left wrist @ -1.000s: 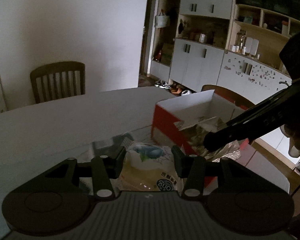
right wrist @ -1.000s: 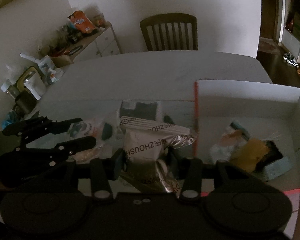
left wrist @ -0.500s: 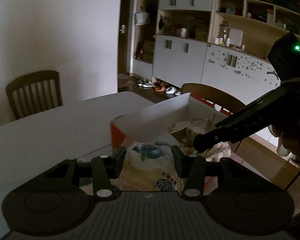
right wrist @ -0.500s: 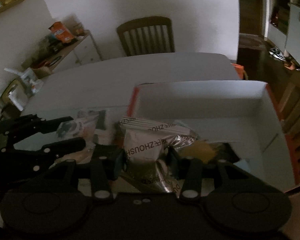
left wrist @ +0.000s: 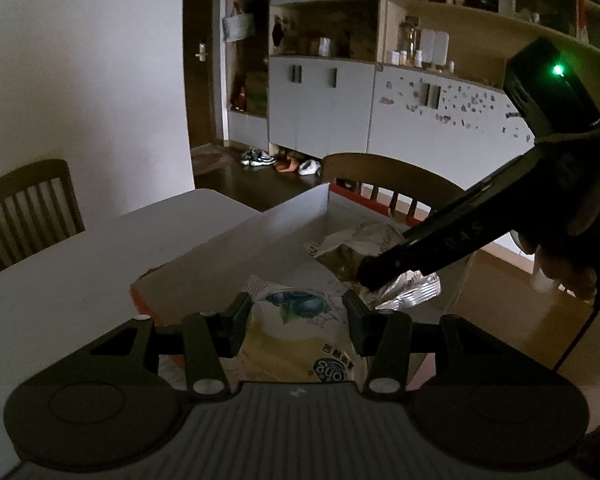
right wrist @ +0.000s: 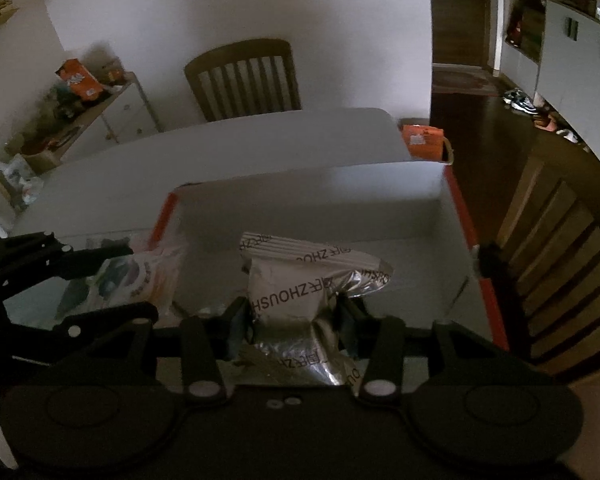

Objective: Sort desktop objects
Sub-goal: 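Carry bread bag in left tool while right tool carries foil bag to shoebox, then lower and release bread bag from left tool while right tool releases foil bag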

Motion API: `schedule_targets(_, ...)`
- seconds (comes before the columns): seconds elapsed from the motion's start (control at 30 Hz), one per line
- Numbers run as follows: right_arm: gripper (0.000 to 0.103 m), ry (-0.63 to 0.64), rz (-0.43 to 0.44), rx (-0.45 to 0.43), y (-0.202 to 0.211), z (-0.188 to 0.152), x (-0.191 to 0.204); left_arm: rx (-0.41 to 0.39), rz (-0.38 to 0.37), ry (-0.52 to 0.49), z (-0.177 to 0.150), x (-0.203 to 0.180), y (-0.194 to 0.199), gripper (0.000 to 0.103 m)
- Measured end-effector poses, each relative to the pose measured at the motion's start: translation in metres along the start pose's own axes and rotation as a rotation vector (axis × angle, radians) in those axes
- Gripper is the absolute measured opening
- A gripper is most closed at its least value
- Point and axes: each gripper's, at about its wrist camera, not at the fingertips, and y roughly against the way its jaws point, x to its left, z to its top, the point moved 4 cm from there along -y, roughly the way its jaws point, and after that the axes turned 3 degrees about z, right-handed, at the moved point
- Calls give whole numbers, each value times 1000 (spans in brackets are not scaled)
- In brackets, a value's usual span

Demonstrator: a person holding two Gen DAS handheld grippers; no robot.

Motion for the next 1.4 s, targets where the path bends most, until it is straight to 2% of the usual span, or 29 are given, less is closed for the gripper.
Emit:
schedule_targets(0.33,47,20,-32,34,-27,8,-25,55,16,-22,3,-10,-37,48)
schedule_targets(0.73,47,5,-36,94,-62,14,-39,130,58,29,-4,-3,-68,48)
schedule_targets(0.9,47,19,-36,122,-71,13,-38,177,45,38,-10,-4,-78,48)
schedule_targets(1.17,47,11,-37,142,-77,15,-42,199,21,72,-9,-2,-81,49)
schedule_targets(1.4,50,11,-42,135,-77,16,-43,211,3,147,-10,9,-82,54)
